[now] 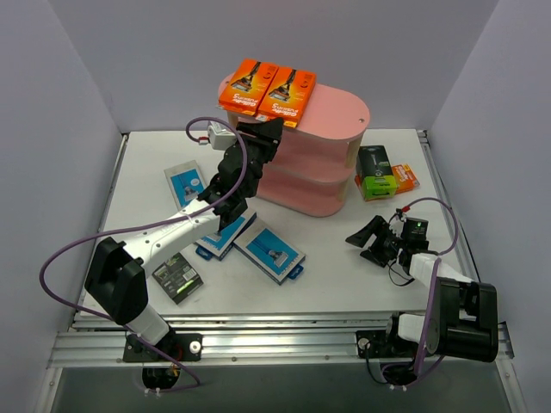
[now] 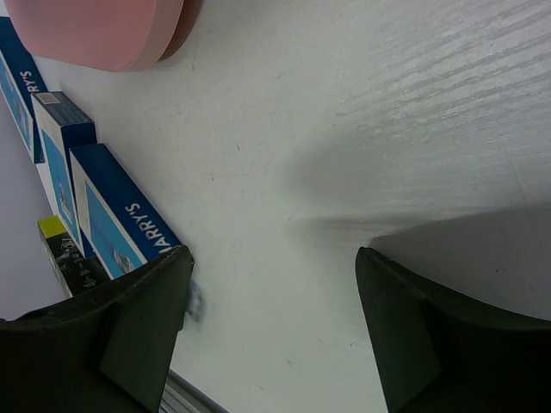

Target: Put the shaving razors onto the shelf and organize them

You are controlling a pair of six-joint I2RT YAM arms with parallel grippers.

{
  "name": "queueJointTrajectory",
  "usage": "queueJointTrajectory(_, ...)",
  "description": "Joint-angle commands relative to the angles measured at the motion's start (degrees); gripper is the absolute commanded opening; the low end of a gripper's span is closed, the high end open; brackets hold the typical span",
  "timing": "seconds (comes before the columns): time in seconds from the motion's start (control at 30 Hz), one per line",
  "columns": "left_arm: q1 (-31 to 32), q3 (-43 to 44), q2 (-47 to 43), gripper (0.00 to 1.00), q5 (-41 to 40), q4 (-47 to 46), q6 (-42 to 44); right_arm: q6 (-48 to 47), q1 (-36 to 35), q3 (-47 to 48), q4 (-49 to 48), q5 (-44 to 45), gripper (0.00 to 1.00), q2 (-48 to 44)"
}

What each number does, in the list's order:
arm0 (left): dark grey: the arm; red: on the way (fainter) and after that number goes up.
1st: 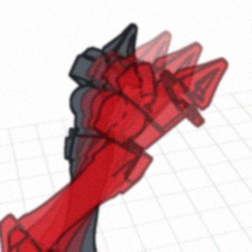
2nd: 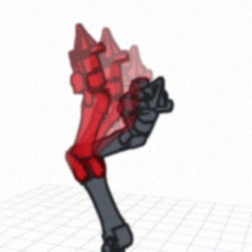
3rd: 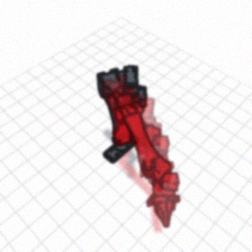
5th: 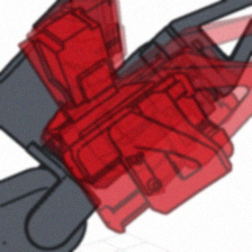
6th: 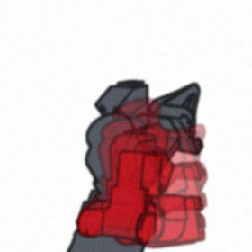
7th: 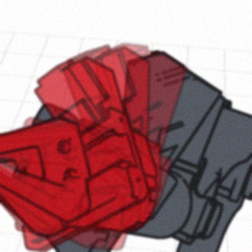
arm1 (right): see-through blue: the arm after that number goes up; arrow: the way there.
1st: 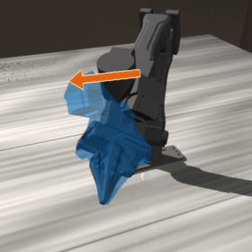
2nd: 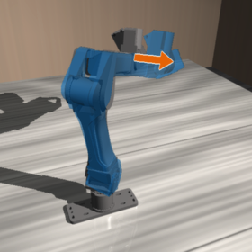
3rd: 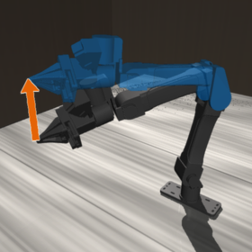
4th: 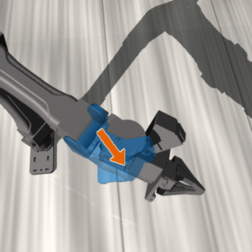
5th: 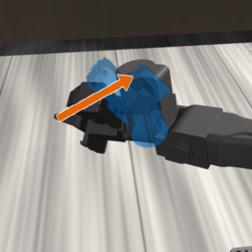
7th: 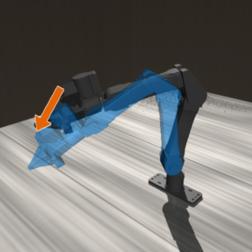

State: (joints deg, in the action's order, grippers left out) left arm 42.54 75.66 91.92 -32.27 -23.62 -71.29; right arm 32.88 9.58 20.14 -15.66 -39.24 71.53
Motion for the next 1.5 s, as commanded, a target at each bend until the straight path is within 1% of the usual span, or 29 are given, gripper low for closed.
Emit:
queueJointTrajectory(0.0, -0.4, 0.4, -0.7, 0.52, 0.9, -3.5, 1.8, -1.1, -0.5, 0.5, 1.2, 2.2, 0.74, 1.0)
queueJointTrajectory(0.23, -0.4, 0.7, -1.0, 0.53, 1.1, -3.4, 2.7, -1.1, -0.5, 0.5, 1.2, 2.2, 0.74, 0.9)
queueJointTrajectory(0.3, -0.4, 1.1, -1.2, 0.62, 1.4, -3.2, 3.2, -1.1, -0.5, 0.5, 1.2, 2.2, 0.74, 0.9)
queueJointTrajectory(0.47, -0.4, 1.6, -1.9, 0.66, 2.1, -3.8, 5.7, -1.0, -0.5, 0.5, 1.2, 2.3, 0.74, 0.8)
queueJointTrajectory(0.67, -0.2, 1.6, -2.8, 0.67, 3.8, -5.6, 7.9, -1.0, -0.5, 0.5, 1.1, 2.4, 0.74, 1.1)
queueJointTrajectory(0.9, -0.2, 1.6, -4.7, 0.68, 5.6, -5.4, 10.6, -1.0, -0.6, 0.6, 1.2, 2.6, 0.74, 1.1)
queueJointTrajectory(1.0, -0.2, 1.5, -5.8, 0.68, 6.6, -3.7, 10.5, -1.1, -0.6, 0.7, 1.4, 2.8, 0.74, 1.0)
queueJointTrajectory(1.1, -0.1, 0.3, -7.8, 0.68, 7.5, 0.0, 9.9, -1.1, -0.6, 0.9, 1.8, 3.0, 0.74, 1.1)
queueJointTrajectory(1.23, -0.1, -2.2, -12.5, 0.69, 9.0, 2.5, 11.2, -1.2, -0.5, 1.0, 2.4, 3.2, 0.74, 0.9)
queueJointTrajectory(1.33, -0.2, -2.3, -16.3, 0.69, 11.6, 7.3, 16.9, -1.4, -0.5, 1.4, 3.3, 3.8, 0.73, 0.6)
queueJointTrajectory(1.37, -0.3, -2.0, -17.6, 0.67, 12.0, 9.4, 22.1, -1.4, -0.5, 1.5, 3.4, 4.0, 0.73, 0.5)
queueJointTrajectory(1.43, -0.3, -3.2, -22.3, 0.6, 12.4, 13.8, 26.8, -1.6, -0.5, 1.7, 4.3, 4.6, 0.73, 0.2)
queueJointTrajectory(1.47, -0.4, -4.1, -24.0, 0.53, 12.1, 15.8, 29.9, -1.6, -0.5, 1.9, 4.8, 4.8, 0.73, 0.0)
